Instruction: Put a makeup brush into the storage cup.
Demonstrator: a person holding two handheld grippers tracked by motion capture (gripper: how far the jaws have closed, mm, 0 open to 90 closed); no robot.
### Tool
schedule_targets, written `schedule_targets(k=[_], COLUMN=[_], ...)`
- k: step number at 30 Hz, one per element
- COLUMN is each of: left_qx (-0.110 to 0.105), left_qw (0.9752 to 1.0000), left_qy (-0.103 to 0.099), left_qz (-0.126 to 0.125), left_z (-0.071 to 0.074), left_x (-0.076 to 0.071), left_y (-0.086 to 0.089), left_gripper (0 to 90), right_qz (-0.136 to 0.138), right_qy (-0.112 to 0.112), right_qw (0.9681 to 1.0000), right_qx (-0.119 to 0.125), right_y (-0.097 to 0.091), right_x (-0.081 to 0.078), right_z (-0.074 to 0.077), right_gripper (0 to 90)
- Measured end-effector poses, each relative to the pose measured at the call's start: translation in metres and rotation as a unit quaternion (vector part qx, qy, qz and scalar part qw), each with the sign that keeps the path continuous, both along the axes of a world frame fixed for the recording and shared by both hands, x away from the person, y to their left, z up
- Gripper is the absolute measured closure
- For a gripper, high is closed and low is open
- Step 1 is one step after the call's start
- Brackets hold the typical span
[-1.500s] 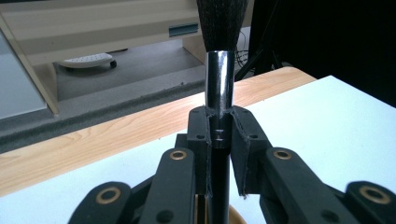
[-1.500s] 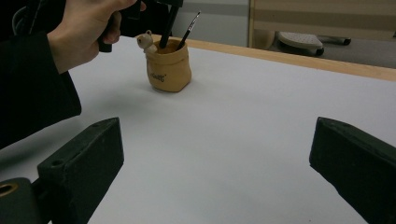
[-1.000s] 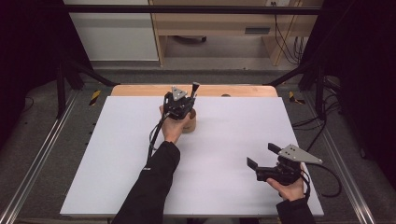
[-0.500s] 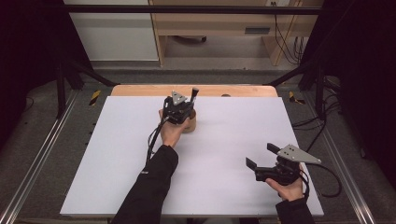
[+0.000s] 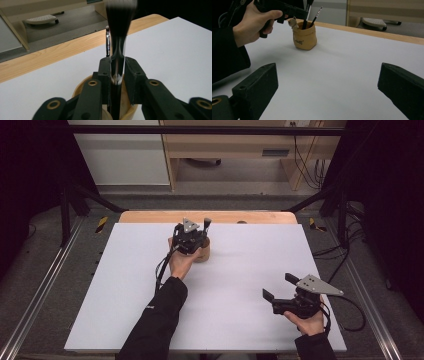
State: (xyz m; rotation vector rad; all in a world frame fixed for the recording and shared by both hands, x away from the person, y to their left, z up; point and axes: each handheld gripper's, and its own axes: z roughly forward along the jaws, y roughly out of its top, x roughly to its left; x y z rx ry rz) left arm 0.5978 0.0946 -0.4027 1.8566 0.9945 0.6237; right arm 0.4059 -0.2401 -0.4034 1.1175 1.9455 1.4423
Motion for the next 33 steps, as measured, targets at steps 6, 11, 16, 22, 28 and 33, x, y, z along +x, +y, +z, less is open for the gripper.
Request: schedule_targets(k=[6,11,16,22,28,33], left_qx=[-0.013,-0.024,-0.037,-0.044,-0.048,-0.052], left_qw=[0.9999,0.9993,0.9980,0.9968,0.9956,0.9952], left_qy=[0.003,-0.008,-0.013,-0.017,-0.025,-0.027], left_qz=[-0.007,-0.027,-0.049,-0.065,-0.077,-0.079], left_z=[0.006,0.013,0.020,0.026,0.029,0.029], left_x=[-0.006,-0.018,-0.030,-0.047,-0.065,-0.077], left_y=[0.007,0.013,0.021,0.033,0.046,0.057], left_gripper=[63.6,54.5,44.1,33.5,27.6,23.8], right_qz=[-0.003,-0.003,-0.005,-0.005,-0.007,-0.007], right_qy=[-0.001,-0.002,-0.003,-0.004,-0.003,-0.004], right_qw=[1.0000,1.0000,1.0000,1.0000,1.0000,1.0000], right_qx=[0.000,0.000,0.000,0.000,0.001,0.000], right_y=[0.000,-0.001,-0.002,-0.001,-0.002,-0.002], right_x=[0.000,0.000,-0.001,-0.001,-0.001,-0.001], right_z=[0.001,0.001,0.002,0.002,0.002,0.002], right_gripper=[3.6,3.6,3.6,3.5,3.4,3.2])
